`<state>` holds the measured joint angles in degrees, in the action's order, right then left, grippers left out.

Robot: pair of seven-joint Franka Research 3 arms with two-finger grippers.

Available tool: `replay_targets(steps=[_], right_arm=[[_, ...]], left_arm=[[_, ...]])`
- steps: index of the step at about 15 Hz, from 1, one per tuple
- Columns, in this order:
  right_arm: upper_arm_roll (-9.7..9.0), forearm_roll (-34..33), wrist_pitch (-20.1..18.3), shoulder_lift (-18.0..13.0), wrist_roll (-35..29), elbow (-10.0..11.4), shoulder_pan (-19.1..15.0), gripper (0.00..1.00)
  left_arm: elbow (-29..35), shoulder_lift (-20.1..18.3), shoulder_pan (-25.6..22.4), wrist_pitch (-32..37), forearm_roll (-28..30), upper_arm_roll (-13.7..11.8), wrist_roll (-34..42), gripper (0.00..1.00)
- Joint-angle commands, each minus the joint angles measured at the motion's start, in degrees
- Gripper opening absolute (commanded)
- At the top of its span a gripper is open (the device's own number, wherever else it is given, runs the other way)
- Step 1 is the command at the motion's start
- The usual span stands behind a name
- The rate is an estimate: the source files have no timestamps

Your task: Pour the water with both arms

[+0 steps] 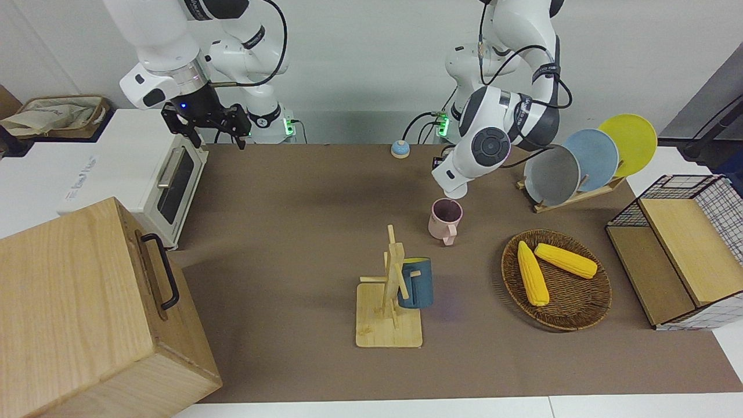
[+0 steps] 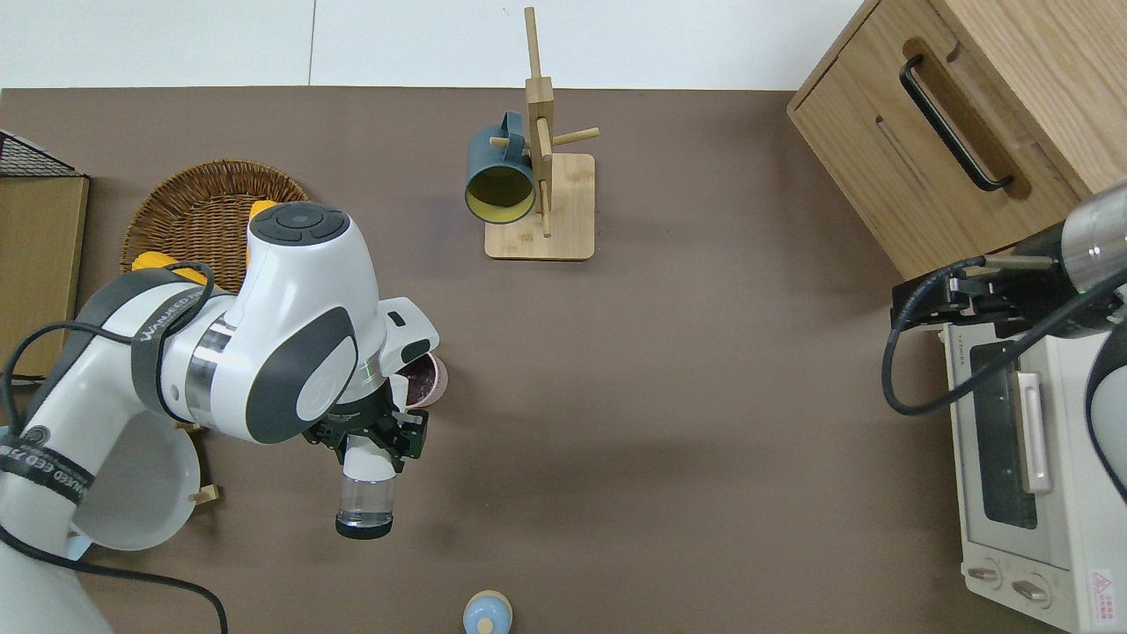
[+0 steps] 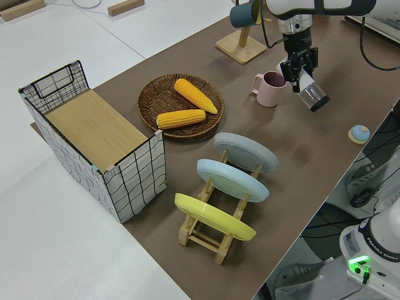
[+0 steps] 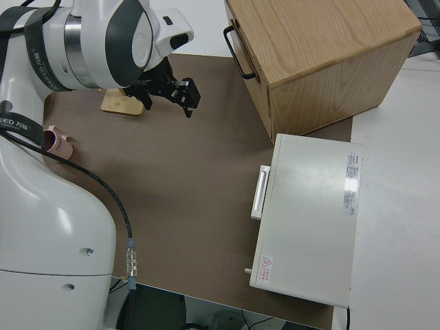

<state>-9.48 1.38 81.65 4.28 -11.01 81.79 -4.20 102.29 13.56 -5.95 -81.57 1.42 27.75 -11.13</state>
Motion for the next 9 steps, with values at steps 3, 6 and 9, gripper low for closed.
replay_targets(steps=[3,6,9], right_arm=[[-0.45,1.17,0.44,-0.59,1.08,0.3,-0.9,0.992],[-0.45,1.17,0.44,-0.59,1.08,0.3,-0.9,0.992],[-0.45,1.17,0.44,-0.59,1.08,0.3,-0.9,0.99]], left_arm=[[-2.27,1.99,0.59,1.24,-1.16,-0.24,-1.43,0.0],[-2.53,1.82,0.67,0.71,-0.98,-0.15,-1.52,0.0],[-2.36,1.56,0.67,-1.75,-0.45,-0.15,-1.43,0.0]])
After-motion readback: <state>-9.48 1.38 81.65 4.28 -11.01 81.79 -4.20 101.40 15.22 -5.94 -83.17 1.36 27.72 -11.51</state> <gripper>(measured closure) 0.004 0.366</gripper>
